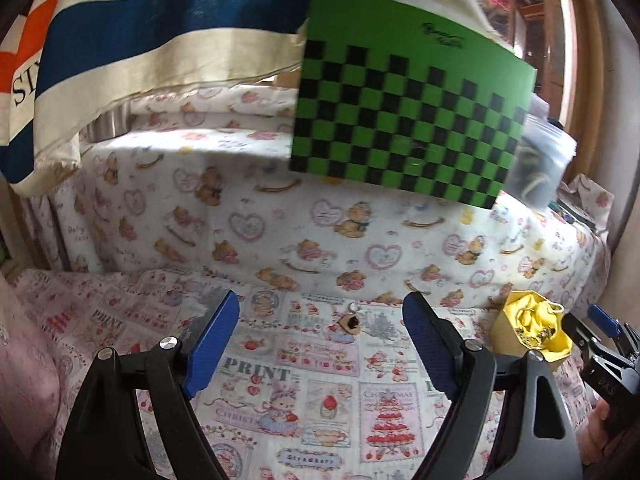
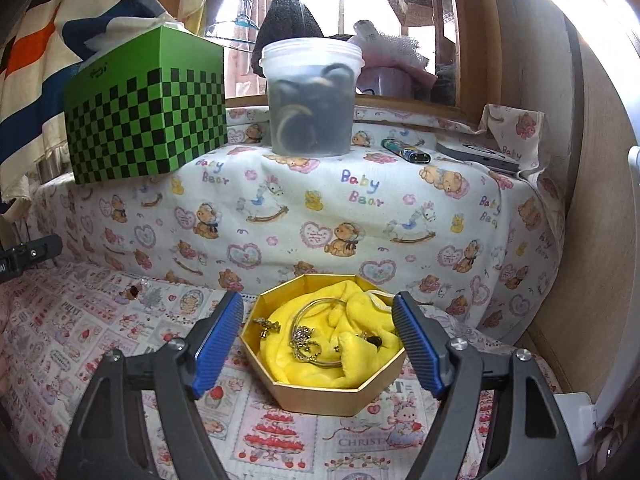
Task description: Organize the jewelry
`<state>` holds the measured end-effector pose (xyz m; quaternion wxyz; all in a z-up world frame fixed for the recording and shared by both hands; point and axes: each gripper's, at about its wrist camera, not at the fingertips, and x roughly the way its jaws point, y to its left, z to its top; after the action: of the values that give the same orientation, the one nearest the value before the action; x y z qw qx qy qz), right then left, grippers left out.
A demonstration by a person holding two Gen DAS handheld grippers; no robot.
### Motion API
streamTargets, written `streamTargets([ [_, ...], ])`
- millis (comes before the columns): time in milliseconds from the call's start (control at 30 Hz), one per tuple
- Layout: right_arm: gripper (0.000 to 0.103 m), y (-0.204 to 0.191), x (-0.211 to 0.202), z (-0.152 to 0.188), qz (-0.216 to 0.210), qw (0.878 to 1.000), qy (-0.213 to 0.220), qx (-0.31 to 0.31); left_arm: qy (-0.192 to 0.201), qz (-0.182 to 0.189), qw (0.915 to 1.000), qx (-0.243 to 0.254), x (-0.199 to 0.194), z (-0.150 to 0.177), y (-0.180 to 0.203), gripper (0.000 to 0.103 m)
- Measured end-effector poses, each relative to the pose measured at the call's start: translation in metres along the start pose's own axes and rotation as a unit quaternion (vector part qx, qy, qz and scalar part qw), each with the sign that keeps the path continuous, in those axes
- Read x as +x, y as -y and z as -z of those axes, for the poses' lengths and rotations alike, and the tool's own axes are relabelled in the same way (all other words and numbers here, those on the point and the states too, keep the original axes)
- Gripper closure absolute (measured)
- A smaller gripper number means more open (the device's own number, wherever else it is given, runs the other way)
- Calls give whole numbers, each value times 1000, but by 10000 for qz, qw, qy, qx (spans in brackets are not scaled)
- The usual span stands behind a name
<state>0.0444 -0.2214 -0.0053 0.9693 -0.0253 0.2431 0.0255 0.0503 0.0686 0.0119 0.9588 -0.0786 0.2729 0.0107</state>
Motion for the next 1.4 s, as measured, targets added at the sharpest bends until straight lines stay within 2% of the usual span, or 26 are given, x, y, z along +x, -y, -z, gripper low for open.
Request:
streamTargets([
  [167,25,5,1,0,89,9999,-2,95,-498,13,9987,59,21,-2,1,22],
  [233,25,7,1,0,168,9998,23,136,-758,107,9971,47,33,-7,4,29],
  [300,25,10,3,-1,236,9995,25,204,-1049,215,9942,68,49,-13,10,44],
  [333,25,12,4,-1,267,9994,12,236,-1198,250,9924,116,59,-16,14,47],
  [400,25,15,5,-1,298,9991,-23,290,-1434,234,9891,221,76,-19,22,59],
  [467,25,17,6,-1,336,9988,-37,342,-1540,186,9874,322,91,-20,29,65],
  [567,25,18,6,-1,352,9987,-60,374,-1592,64,9860,482,110,-17,38,74],
  [733,25,19,8,-1,410,9984,-93,383,-1764,121,9838,291,137,-4,39,79],
  [867,24,21,11,-1,287,9982,-193,490,-1703,38,9846,401,142,3,45,79],
  [967,24,20,12,-1,263,9981,-234,507,-1695,51,9849,358,145,3,48,91],
  [1033,25,19,11,-1,301,9983,-189,453,-1695,74,9849,352,146,3,47,91],
  [1200,24,19,11,-1,312,9984,-168,434,-1632,129,9855,456,118,6,49,91],
  [1400,24,19,9,-1,256,9987,-158,420,-1231,137,9896,733,58,12,42,91],
])
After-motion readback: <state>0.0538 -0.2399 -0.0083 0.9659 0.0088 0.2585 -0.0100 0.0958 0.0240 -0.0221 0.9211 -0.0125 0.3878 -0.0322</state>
